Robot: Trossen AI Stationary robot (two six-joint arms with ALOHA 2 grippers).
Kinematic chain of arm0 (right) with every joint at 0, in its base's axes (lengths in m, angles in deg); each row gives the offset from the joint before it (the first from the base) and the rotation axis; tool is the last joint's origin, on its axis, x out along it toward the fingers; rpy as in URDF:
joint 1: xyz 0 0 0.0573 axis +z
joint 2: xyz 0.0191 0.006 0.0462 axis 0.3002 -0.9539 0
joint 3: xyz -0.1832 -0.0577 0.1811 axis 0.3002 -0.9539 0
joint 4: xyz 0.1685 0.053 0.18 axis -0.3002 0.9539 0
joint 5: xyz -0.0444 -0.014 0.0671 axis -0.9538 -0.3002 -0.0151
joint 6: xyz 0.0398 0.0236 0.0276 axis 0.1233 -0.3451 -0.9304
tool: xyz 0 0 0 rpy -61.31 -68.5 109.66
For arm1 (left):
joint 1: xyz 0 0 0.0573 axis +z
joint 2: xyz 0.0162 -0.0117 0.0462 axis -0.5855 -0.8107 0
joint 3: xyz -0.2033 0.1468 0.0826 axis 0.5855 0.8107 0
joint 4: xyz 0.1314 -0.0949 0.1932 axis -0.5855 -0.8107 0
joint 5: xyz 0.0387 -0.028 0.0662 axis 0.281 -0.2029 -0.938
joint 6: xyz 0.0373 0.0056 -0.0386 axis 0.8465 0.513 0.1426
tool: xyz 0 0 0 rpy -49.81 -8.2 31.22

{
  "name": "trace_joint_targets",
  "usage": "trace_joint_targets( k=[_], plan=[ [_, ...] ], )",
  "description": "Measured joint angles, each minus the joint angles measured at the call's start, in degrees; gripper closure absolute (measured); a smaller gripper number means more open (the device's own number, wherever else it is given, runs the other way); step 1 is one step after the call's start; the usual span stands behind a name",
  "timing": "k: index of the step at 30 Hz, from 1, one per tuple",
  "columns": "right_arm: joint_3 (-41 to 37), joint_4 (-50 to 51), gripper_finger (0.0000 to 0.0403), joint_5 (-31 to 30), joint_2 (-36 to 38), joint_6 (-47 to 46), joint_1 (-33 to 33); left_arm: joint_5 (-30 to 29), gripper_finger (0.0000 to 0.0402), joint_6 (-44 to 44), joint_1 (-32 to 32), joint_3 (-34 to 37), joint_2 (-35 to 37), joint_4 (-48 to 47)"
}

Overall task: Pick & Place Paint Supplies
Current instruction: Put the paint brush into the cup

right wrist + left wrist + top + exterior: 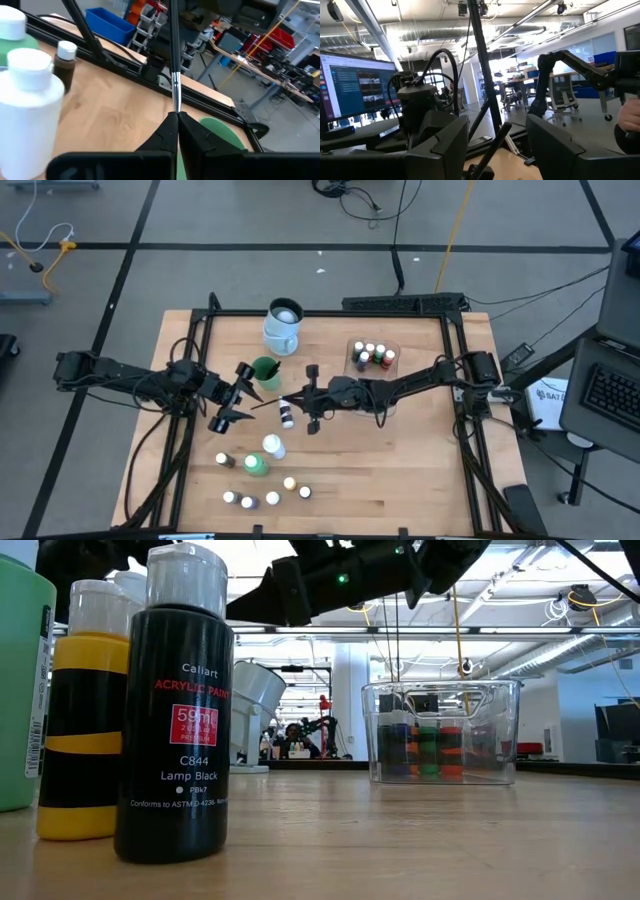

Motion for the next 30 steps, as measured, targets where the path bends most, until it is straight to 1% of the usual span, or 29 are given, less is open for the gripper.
trace_joint_targets(
  k=[2,4,7,9,11,15,17,18,22,25,27,29,30],
  plan=[
    [0.0,-0.2,0.0403,1.1,0.0,-0.1,-0.1,-0.1,0.0202,0.1,0.0,0.0,0.0,-0.2],
    [0.0,-0.5,0.0403,1.1,0.0,-0.1,-0.1,-0.9,0.0202,0.2,0.0,0.0,0.0,-0.2],
    [0.0,-1.4,0.0403,1.3,0.0,-0.1,-0.3,-2.7,0.0214,0.2,0.0,0.0,0.0,-0.5],
    [0.0,-1.4,0.0403,1.2,0.0,-0.1,-0.4,-3.3,0.0233,0.3,0.0,0.0,0.0,-0.8],
    [0.0,-1.4,0.0403,1.2,0.0,0.0,-0.4,-3.5,0.0261,0.3,0.0,0.0,0.0,-0.9],
    [0.0,-1.1,0.0403,1.2,0.0,-0.1,-0.4,-3.5,0.033,0.5,0.0,0.0,0.0,-0.9],
    [0.0,-0.7,0.0403,1.4,0.0,-0.1,-0.4,-3.7,0.037,1.6,0.0,0.0,0.0,-0.9],
    [0.0,-0.4,0.0403,1.4,0.0,-0.4,-0.4,-4.1,0.0384,2.3,0.1,0.0,0.0,-0.9],
    [0.0,0.7,0.0395,1.6,0.0,-2.4,-0.2,-5.2,0.0393,3.3,0.0,0.0,0.1,-1.2],
    [0.0,3.0,0.0378,0.8,0.0,-3.2,0.4,-10.8,0.0397,1.7,0.0,0.0,1.2,-1.7],
    [0.0,6.0,0.0362,-1.0,0.5,-3.2,1.3,-17.0,0.0397,0.5,-0.1,0.0,3.1,-2.5],
    [-0.2,10.2,0.0344,-5.7,2.6,-2.7,3.2,-23.3,0.0398,0.2,0.0,-0.1,5.5,-5.3],
    [-0.1,11.0,0.0335,-8.0,3.7,-2.0,4.3,-25.5,0.0398,0.8,0.0,-0.4,6.9,-8.4]
  ],
)
